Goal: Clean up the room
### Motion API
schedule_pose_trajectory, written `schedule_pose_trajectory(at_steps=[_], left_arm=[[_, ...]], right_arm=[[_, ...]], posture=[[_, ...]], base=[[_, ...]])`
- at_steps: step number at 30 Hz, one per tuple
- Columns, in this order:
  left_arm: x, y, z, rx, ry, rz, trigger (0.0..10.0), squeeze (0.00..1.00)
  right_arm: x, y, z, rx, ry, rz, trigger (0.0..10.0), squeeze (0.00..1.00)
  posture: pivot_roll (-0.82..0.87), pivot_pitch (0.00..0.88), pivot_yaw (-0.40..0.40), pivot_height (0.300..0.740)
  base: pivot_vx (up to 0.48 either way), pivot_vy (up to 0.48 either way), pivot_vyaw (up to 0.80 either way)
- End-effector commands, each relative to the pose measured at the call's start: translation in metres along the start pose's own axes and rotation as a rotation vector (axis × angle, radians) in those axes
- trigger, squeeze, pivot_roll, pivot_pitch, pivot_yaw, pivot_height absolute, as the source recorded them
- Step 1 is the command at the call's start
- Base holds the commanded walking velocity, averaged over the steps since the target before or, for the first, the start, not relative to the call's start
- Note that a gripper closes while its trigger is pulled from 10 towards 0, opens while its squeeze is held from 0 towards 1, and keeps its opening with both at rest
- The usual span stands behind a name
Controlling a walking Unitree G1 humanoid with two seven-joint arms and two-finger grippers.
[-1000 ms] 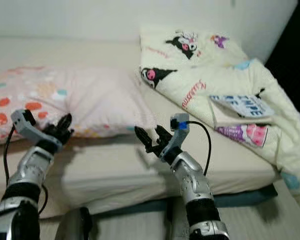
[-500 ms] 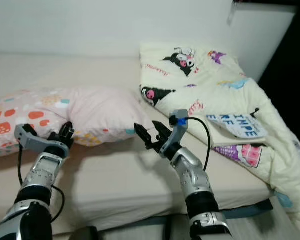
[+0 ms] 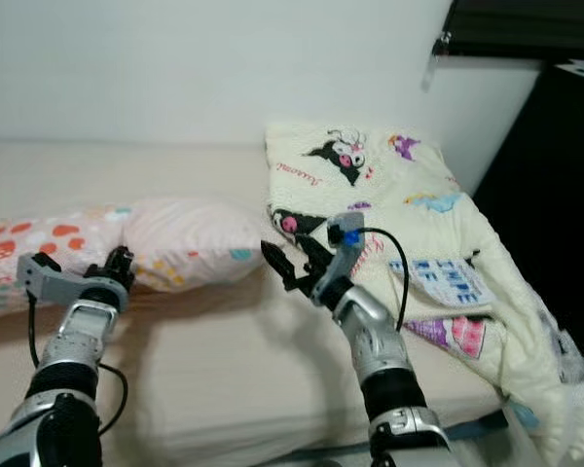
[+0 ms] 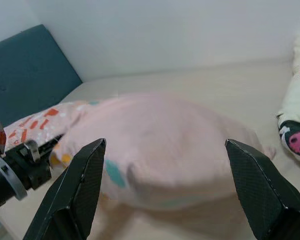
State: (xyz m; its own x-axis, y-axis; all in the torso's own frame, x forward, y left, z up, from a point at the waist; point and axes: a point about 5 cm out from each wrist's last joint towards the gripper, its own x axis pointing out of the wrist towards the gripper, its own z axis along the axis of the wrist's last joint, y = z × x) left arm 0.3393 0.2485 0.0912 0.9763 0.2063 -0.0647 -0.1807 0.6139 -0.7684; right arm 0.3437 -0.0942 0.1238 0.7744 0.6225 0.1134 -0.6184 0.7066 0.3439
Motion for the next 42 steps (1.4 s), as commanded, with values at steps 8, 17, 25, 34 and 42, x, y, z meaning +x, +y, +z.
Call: schedule_pose_trajectory(at_steps=[8,17,25,34,42], left_arm=[[-0.009,-0.011,-0.030,0.500,0.112,-0.147,10.0,0.00],[0.007,-0.019,-0.004,0.685,0.123,-0.152,10.0,0.00],[0.014,-0.031,0.007,0.777,0.091,-0.189,10.0,0.00],[0.020,-0.064,0.008,0.902,0.050,-0.324,10.0,0.00],[0.029,-0.099,0.031,1.073,-0.028,-0.438,10.0,0.00]], right_arm=[[-0.008,-0.012,-0.016,-0.002,0.049,-0.099,10.0,0.00],[-0.007,-0.010,-0.017,0.017,0.020,-0.099,10.0,0.00],[-0.007,-0.011,-0.016,0.010,0.000,-0.101,10.0,0.00],[-0.007,-0.013,-0.012,0.013,-0.020,-0.111,10.0,0.00],[-0.005,-0.012,-0.012,0.024,-0.038,-0.112,10.0,0.00]], posture=[[-0.04,0.000,-0.075,0.740],[-0.03,0.000,-0.066,0.740],[-0.03,0.000,-0.061,0.740],[-0.03,0.000,-0.060,0.740],[-0.03,0.000,-0.055,0.740]], base=[[0.000,0.000,0.00],[0.000,0.066,0.00],[0.000,0.389,0.00],[0.000,0.434,0.00],[0.000,0.442,0.00]])
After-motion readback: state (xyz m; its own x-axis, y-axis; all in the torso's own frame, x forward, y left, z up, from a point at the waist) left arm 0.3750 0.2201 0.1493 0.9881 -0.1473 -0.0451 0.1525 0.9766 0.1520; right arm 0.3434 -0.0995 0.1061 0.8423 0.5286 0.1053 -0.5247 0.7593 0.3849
